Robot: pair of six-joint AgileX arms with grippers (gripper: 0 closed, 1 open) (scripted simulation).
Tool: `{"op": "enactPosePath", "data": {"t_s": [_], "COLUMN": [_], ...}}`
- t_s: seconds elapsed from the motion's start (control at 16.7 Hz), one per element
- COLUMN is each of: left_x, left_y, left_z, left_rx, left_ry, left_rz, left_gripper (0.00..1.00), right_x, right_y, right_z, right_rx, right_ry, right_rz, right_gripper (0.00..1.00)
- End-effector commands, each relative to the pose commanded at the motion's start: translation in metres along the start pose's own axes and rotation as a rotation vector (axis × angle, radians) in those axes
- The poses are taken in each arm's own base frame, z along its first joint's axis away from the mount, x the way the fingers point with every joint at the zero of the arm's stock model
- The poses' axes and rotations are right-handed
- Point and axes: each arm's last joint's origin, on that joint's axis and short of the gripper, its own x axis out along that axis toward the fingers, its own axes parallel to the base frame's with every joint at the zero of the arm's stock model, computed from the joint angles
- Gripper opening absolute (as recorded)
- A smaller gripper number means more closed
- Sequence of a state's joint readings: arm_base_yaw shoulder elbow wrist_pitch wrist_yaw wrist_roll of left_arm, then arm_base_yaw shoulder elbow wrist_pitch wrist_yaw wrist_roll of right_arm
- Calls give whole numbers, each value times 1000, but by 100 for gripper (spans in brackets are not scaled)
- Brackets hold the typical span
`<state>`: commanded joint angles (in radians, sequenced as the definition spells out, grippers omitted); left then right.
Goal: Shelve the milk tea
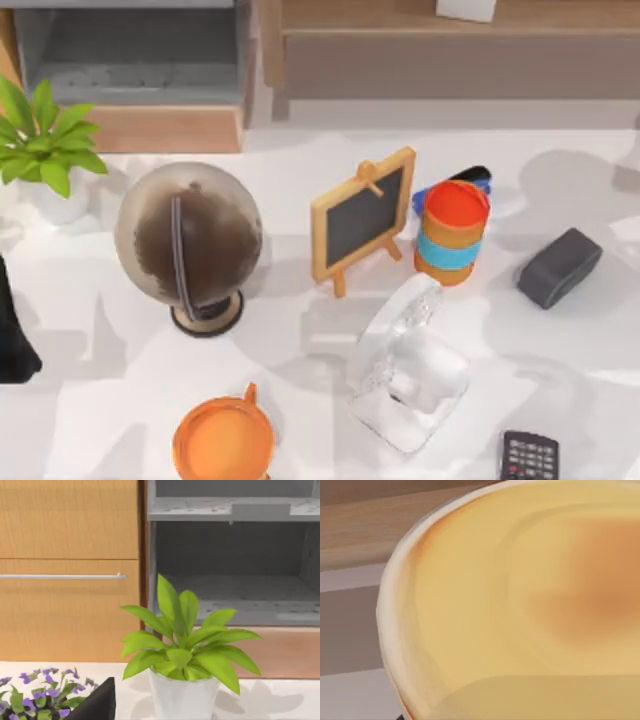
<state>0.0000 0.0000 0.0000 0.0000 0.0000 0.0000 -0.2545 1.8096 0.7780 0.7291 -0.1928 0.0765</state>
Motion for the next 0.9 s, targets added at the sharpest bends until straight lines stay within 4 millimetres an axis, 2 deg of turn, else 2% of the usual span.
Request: {"op": "enactPosePath", "data": {"t_s": [0.24, 0.48, 0.66, 0.9], "left_x": [0, 0, 0, 0], "left_y": [0, 0, 0, 0], "left_z": [0, 0, 0, 0], "left_rx": [0, 0, 0, 0], "left_ry": [0, 0, 0, 0], "left_rz": [0, 0, 0, 0], "left_gripper": [100, 100, 100, 100], "right_x": [-9, -6, -1, 6], "right_y": [-7, -8, -2, 14], "right_z": [8, 32, 63, 118], "right_rx": [80, 109, 83, 1], "right_ry": [60, 107, 113, 74], "right_rz": [-15, -24, -18, 1], "right_gripper": [0, 0, 0, 0]}}
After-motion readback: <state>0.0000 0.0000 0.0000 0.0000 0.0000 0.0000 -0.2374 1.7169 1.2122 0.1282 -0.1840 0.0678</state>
